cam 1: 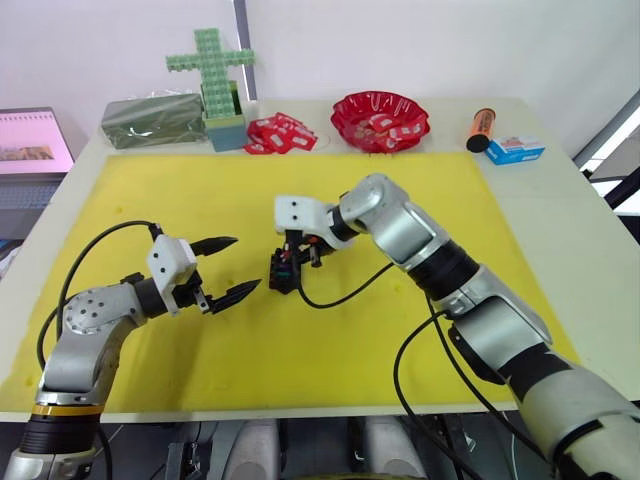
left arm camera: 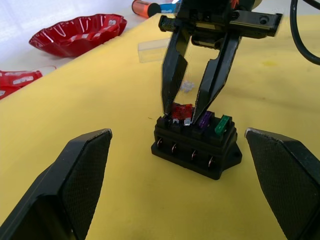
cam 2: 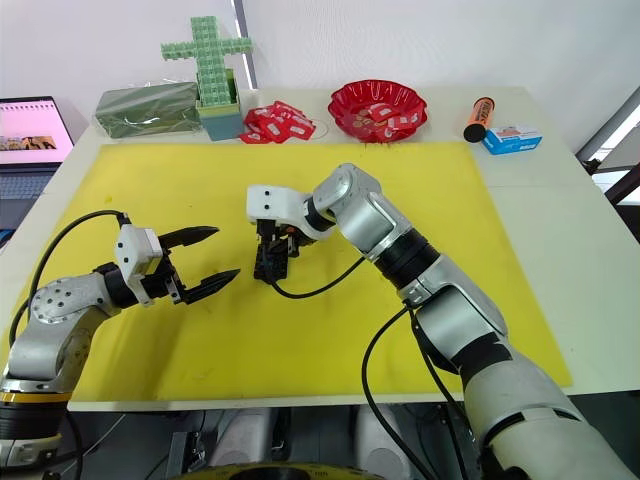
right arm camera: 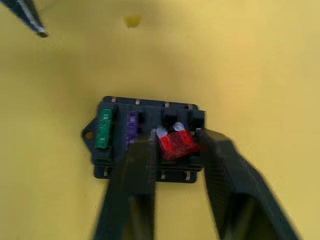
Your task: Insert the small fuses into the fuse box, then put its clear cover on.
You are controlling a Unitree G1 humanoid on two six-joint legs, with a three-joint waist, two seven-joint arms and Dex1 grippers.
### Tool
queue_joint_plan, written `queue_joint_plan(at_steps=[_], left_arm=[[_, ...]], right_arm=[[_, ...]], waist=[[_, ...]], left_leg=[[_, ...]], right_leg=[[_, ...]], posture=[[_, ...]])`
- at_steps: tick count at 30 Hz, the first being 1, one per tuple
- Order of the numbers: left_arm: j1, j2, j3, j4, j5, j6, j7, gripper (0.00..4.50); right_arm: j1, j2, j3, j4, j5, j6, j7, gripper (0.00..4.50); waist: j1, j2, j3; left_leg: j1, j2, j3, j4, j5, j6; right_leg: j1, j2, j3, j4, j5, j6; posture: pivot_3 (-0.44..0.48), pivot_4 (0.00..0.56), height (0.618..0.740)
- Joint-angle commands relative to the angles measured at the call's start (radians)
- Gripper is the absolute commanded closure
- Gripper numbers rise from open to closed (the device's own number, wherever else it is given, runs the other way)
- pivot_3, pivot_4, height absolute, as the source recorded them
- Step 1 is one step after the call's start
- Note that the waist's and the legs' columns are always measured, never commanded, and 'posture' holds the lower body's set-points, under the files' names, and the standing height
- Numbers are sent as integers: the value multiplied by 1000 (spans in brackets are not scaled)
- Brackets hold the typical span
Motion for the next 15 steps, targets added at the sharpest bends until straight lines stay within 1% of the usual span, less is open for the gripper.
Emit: queue_joint_plan(at_steps=[1,10,15], left_arm=[[1,6,13,-24,3,-20,2,0],[0,7,13,-22,2,-22,-2,0],[2,9,13,-24,1,-20,-6,0]], right_arm=[[-7,-1,-4,-17,-8,-9,0,3975],[-17,-3,-20,-32,0,-2,5,3975],[-36,-9,-48,-78,26,30,21,3975]], waist=[[0,0,0],[0,0,0],[0,0,0]], left_leg=[[0,0,0,0,0,0],[0,0,0,0,0,0],[0,0,0,0,0,0]], right_leg=[[0,0,0,0,0,0],[0,0,0,0,0,0],[0,0,0,0,0,0]], posture=[[0,150,740],[0,150,740],[0,150,740]])
